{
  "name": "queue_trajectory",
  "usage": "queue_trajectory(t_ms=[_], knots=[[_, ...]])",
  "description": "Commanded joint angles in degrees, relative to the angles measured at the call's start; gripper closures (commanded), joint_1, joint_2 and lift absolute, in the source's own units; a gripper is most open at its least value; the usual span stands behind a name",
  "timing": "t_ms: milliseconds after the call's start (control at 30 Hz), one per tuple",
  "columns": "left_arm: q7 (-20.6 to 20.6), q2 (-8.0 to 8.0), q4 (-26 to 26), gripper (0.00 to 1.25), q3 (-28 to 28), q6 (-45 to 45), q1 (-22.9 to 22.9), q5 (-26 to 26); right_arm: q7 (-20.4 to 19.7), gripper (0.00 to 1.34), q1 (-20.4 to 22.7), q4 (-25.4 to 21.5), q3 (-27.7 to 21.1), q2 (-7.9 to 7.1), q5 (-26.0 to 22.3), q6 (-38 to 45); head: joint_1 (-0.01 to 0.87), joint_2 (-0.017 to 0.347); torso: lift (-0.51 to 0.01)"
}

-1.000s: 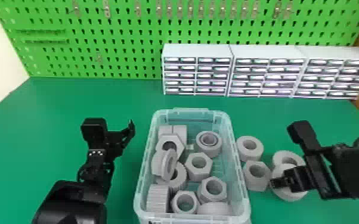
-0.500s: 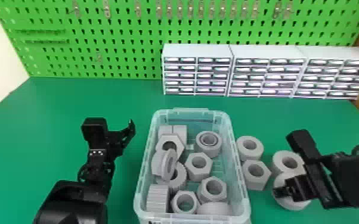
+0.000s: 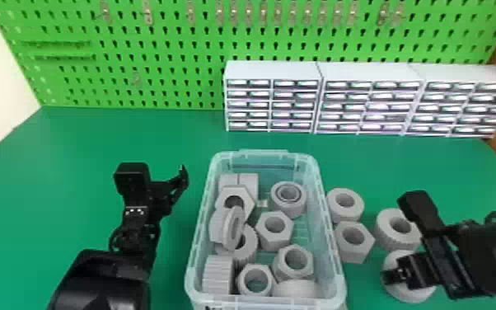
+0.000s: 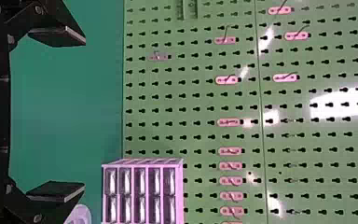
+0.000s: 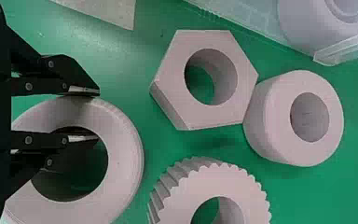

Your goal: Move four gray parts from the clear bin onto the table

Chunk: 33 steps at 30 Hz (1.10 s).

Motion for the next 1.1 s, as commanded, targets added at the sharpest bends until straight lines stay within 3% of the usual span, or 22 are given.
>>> queue_trajectory(t_ms=[0, 333, 733, 1067], knots=[[0.0, -0.04, 0.0, 0.18, -0.1, 0.0, 0.1, 0.0, 0.0, 1.04, -0.1, 0.3, 0.0, 0.09, -0.1, 0.1, 0.693, 0.072, -0.052], [0.0, -0.12, 0.0, 0.18, 0.0, 0.0, 0.2, 0.0, 0.0, 1.02, -0.2, 0.4, 0.0, 0.26, -0.1, 0.1, 0.693, 0.072, -0.052], [0.1, -0.30, 0.0, 0.18, -0.1, 0.0, 0.3, 0.0, 0.0, 0.39, -1.1, 0.3, -0.2, 0.62, -0.9, 0.1, 0.693, 0.072, -0.052], [0.1, -0.30, 0.0, 0.18, 0.0, 0.0, 0.4, 0.0, 0.0, 0.39, -1.5, 0.4, -0.1, 0.70, -1.3, 0.1, 0.693, 0.072, -0.052]])
